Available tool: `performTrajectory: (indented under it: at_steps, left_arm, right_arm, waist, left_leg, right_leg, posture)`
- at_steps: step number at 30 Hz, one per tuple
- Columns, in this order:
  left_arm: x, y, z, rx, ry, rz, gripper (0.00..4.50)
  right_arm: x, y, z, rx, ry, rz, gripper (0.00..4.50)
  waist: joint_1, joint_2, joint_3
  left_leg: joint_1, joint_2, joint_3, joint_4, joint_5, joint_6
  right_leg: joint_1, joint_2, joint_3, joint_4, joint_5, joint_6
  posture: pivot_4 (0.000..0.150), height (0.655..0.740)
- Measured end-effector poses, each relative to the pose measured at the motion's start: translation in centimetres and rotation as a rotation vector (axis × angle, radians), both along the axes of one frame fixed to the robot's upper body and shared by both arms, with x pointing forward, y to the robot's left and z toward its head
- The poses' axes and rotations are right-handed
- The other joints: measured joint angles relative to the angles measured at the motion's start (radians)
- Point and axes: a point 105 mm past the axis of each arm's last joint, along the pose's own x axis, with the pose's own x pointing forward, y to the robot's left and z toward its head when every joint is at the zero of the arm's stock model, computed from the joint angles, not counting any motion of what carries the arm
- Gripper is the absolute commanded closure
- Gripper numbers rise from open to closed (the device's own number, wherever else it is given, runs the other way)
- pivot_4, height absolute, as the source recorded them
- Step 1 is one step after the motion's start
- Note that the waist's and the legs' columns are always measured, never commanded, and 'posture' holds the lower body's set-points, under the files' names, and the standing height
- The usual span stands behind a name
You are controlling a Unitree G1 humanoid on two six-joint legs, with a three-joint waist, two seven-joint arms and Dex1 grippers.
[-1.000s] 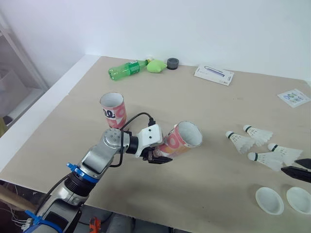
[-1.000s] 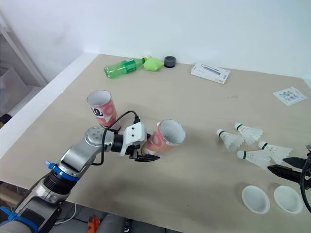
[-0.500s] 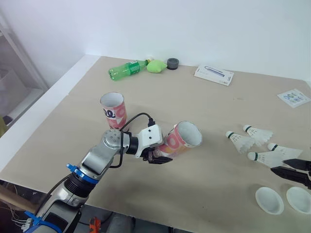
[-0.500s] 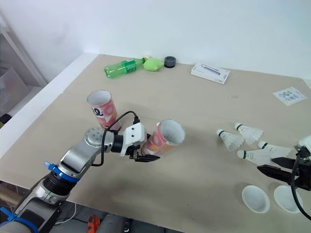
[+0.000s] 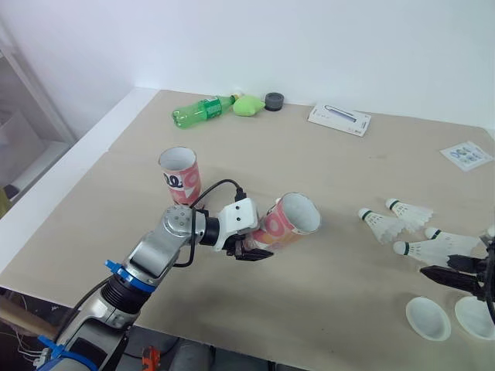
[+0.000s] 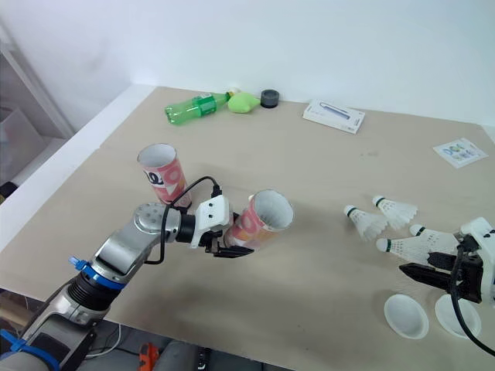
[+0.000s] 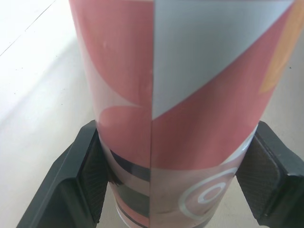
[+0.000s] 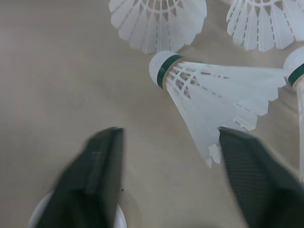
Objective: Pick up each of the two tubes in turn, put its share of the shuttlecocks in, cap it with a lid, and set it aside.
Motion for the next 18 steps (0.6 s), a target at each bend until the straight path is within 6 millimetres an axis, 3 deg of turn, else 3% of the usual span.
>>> performTrajectory:
  at_steps: [3,6,14,18]
  left_arm:
    - [0.0,0.0,0.0,0.002,-0.002,-0.001,1.19]
    - [0.0,0.0,0.1,0.002,-0.001,-0.002,1.19]
    - [0.1,-0.1,0.1,0.002,-0.001,-0.006,1.19]
    - [0.4,-0.2,0.1,0.007,0.003,-0.014,1.19]
  right_arm:
    - [0.3,0.4,-0.3,0.010,-0.002,0.010,3.62]
    - [0.5,0.6,-0.7,0.012,-0.002,0.008,4.36]
    - [-0.2,1.2,-0.8,0.028,0.014,0.030,4.36]
    - [-1.9,2.7,1.5,0.012,-0.034,0.104,4.36]
  waist:
    - [0.000,0.000,0.000]
    - [-0.001,0.000,0.000]
    - [0.001,0.001,0.000]
    - [0.001,0.003,0.001]
  left_leg:
    - [0.000,0.000,0.000,0.000,0.000,0.000]
    - [0.000,0.000,0.000,0.000,0.000,0.000]
    - [0.000,0.000,-0.001,0.000,0.000,0.000]
    - [0.000,0.000,0.000,0.000,0.000,0.000]
  right_leg:
    - [0.000,0.000,0.000,0.000,0.000,0.000]
    - [0.000,0.000,0.000,0.000,0.000,0.000]
    - [0.000,0.000,0.000,0.001,0.000,0.000]
    - [0.000,0.000,0.000,0.001,0.000,0.001]
  posture:
    - [0.150,0.7294]
    - [0.150,0.7294]
    - [0.150,0.7294]
    - [0.150,0.7294]
